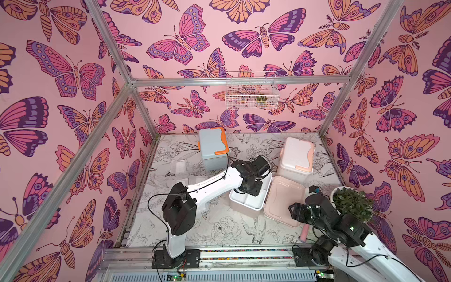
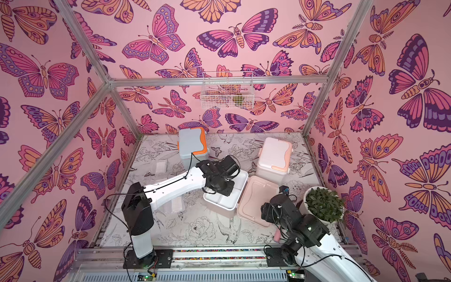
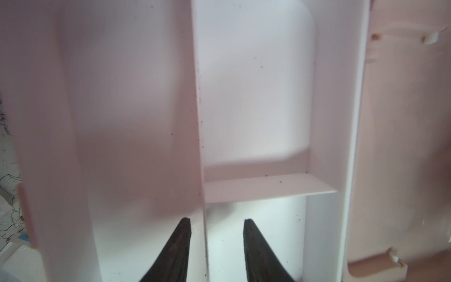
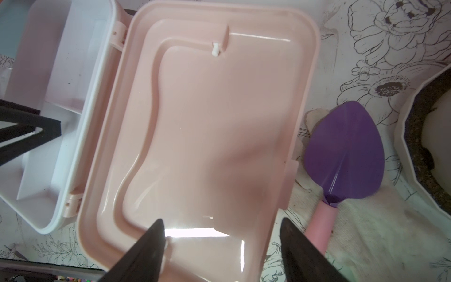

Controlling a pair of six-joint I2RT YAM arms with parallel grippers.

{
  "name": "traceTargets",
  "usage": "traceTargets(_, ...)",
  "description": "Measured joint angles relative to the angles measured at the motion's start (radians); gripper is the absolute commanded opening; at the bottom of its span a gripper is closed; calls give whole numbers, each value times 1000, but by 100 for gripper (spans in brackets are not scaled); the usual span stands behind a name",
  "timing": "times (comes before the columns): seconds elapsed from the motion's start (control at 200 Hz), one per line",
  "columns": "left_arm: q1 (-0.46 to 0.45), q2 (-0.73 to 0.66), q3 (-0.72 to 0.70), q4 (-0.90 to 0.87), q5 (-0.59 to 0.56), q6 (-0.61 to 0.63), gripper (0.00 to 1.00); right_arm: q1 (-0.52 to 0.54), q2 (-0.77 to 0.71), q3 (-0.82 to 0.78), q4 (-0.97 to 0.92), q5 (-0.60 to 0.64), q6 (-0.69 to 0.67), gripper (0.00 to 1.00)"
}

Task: Open first aid kits and take out gauze
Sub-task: Pick up the compartment layer from the first aid kit.

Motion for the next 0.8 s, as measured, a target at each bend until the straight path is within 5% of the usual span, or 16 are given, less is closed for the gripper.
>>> traceTargets(0.14,-8,31,27,-21,-23,-3,21,0,-15,-29,8,19,29,95)
traceTargets(0.285,-6,38,33,-34,-39,-17,11,-5,-24,-62,23,30,60,100)
traceTargets(0.531,-6,37,30,-39,-56,-61,1,-39,-23,-167,145,-24,100,99)
traceTargets(0.801,-6,-5,-32,6,-57,-119,0,-167,-52,-306,391,-239,149,100)
